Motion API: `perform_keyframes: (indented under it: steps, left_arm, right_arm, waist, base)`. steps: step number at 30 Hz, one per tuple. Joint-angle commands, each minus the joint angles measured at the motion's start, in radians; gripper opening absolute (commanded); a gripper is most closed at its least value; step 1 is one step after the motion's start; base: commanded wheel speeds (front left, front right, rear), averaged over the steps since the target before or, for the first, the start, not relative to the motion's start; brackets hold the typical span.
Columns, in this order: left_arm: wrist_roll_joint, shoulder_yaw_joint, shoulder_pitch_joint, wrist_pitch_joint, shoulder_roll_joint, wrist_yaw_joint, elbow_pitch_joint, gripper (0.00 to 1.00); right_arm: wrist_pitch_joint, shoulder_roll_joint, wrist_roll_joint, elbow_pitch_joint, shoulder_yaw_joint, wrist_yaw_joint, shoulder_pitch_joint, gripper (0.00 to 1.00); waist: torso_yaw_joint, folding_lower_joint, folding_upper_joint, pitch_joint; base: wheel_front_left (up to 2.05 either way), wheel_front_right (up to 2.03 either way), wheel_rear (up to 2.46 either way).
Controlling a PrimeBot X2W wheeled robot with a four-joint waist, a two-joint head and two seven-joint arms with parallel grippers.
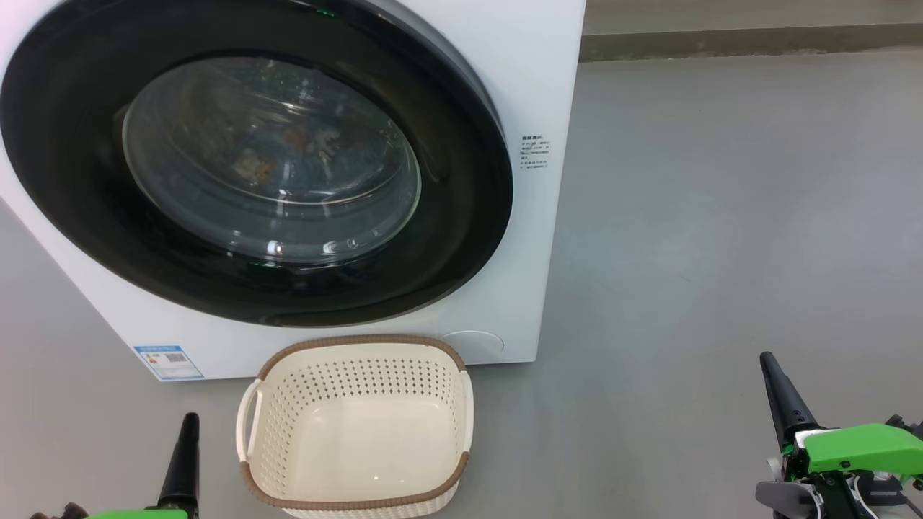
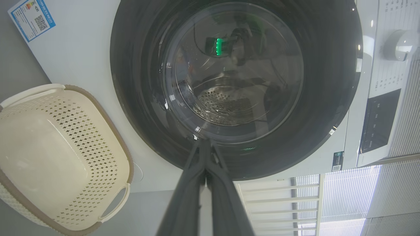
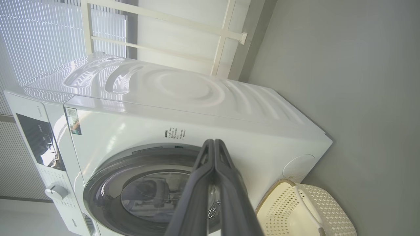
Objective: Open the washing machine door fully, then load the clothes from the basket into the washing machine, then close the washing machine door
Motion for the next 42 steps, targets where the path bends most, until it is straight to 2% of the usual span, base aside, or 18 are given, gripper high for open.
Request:
perform_keyframes:
  steps: [1,18,42]
  left_arm:
    - [-0.032,0.032,-0.045,0.011,0.012,0.002,-0.033,0.00]
    - [-0.195,0.044,-0.069,0.060,0.000,0.007,-0.041,0.00]
    - [-0.195,0.044,-0.069,0.060,0.000,0.007,-0.041,0.00]
  right_arm:
    - [0.010,-0.008,0.031,-0.032,0.008,0.001,-0.040,0.00]
    - [0.055,0.001,0.190,-0.051,-0.015,0.000,-0.046,0.00]
    - [0.054,-0.001,0.192,-0.051,-0.013,0.000,-0.046,0.00]
  waist:
    - [0.002,0.0000,0.0000,0.000]
    - [0.019,0.0000,0.0000,-0.004]
    - [0.019,0.0000,0.0000,-0.004]
  base:
    - [0.00,0.00,0.00]
    - [0.00,0.00,0.00]
    - [0.00,0.00,0.00]
